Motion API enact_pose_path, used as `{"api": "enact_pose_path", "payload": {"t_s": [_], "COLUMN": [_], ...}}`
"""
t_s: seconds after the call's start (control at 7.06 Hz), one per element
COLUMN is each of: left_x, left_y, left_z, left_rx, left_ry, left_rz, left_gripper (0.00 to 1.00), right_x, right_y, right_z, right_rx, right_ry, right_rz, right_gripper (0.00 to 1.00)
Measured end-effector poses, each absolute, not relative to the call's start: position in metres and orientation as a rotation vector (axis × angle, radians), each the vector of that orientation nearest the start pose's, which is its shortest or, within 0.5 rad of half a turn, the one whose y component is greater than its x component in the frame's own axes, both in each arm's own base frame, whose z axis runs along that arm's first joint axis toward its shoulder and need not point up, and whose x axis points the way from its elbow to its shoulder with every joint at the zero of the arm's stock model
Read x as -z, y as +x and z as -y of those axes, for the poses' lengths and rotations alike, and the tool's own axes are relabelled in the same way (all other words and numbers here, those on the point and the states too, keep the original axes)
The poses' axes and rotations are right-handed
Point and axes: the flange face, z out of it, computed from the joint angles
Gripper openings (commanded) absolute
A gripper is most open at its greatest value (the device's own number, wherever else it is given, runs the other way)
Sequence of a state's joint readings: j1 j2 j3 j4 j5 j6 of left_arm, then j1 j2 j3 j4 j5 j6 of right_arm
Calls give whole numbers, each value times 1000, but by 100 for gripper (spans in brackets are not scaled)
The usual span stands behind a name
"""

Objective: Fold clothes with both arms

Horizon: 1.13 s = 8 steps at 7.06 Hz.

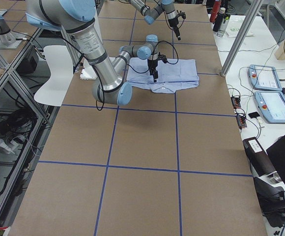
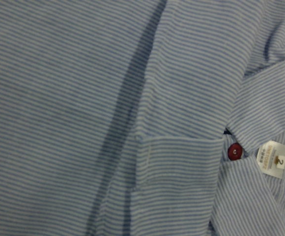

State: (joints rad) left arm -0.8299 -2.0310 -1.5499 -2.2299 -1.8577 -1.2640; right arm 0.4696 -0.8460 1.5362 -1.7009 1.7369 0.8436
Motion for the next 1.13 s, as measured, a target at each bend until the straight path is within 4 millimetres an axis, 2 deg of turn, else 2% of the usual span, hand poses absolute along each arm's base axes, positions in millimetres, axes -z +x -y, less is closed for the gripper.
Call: {"api": "enact_pose_path", "payload": {"t_s": [0.28,0.71,0.85,1.13], "left_x": [-330,-327,-327,-326], "left_y": [378,378,379,379], "left_z": [569,569,569,569], "left_rx": [309,308,308,308], "left_ry": [372,374,374,374], "left_rz": [-1062,-1065,-1066,-1067], "left_gripper": [100,100,100,100], "right_x": [-268,-295,-305,-330], "right_y": [-578,-549,-536,-491], "right_z": [444,466,470,455], "right_rx": [275,229,215,206], "right_ry": [178,161,157,161], "right_rz": [543,511,501,498], "right_gripper": [100,100,100,100]}}
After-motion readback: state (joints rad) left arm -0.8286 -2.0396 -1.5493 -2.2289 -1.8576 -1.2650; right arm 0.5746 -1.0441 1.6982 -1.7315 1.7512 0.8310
